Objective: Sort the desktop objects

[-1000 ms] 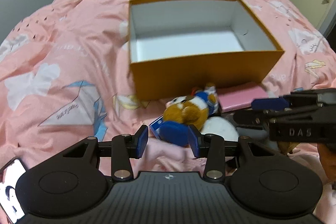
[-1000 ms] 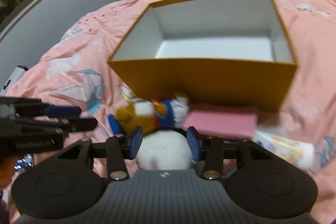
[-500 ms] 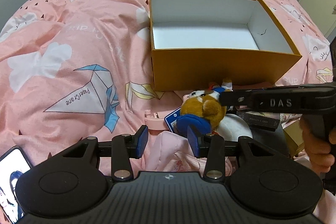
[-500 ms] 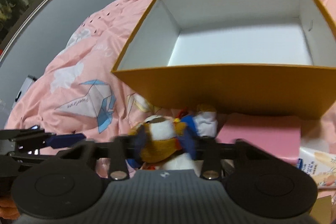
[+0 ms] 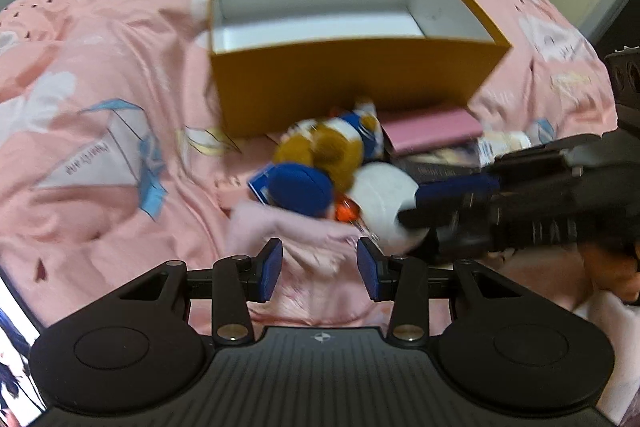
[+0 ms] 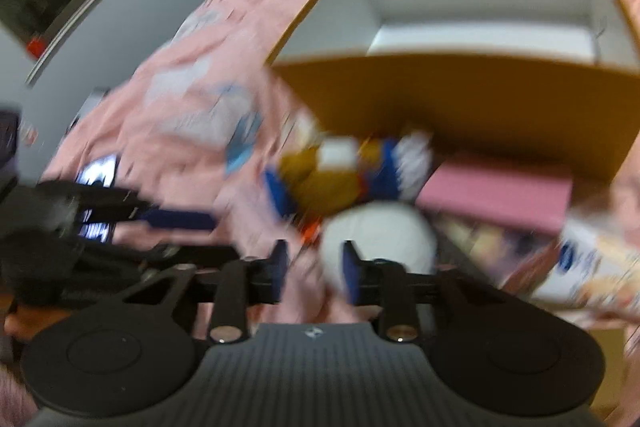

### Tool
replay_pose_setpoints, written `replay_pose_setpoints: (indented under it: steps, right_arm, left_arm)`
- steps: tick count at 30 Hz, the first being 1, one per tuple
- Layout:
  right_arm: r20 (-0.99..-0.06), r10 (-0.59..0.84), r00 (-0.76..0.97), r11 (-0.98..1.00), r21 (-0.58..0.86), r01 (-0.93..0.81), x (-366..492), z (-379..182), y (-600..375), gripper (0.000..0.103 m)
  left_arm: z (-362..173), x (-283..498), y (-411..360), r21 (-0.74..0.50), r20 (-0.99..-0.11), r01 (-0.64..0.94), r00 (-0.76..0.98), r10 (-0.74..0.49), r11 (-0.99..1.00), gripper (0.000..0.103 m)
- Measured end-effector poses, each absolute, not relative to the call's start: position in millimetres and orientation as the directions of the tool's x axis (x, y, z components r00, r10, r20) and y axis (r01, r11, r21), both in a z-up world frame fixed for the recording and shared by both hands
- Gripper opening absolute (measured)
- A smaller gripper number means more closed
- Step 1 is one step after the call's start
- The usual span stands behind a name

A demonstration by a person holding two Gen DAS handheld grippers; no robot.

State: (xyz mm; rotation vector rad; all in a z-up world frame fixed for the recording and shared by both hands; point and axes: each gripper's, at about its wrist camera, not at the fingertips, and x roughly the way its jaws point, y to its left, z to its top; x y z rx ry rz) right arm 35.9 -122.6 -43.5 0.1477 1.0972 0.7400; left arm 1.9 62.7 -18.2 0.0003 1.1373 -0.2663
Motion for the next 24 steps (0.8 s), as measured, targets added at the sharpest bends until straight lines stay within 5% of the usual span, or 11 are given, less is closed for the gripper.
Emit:
replay_pose_setpoints:
  steps: [8, 13, 24]
  right_arm:
    - [-0.791, 0.599, 0.125, 0.726, 0.471, -0.501, 26.2, -80.2, -103.7, 0.039]
    - [-0.788, 0.605, 0.112, 0.719, 0.481, -0.501, 20.0, -87.6, -99.3, 0.008]
    - [-0.633, 0.751, 0.190, 0.633, 0.606, -0.482, 21.9, -52.6, -108.2, 0.002]
  left_arm:
    - [-22.4, -17.1, 51.8, -0.104, -0.906, 0.248, 0.376, -0.194, 0.963, 0.048]
    - [-24.0, -26.6, 49.0, -0.082, -0.908, 0.249, 0.380, -0.175, 0.965, 0.048]
    - [-23.3, -39.0, 32.4, 0.024, -0.882, 0.261, 0.461, -0.102, 0.965, 0.048]
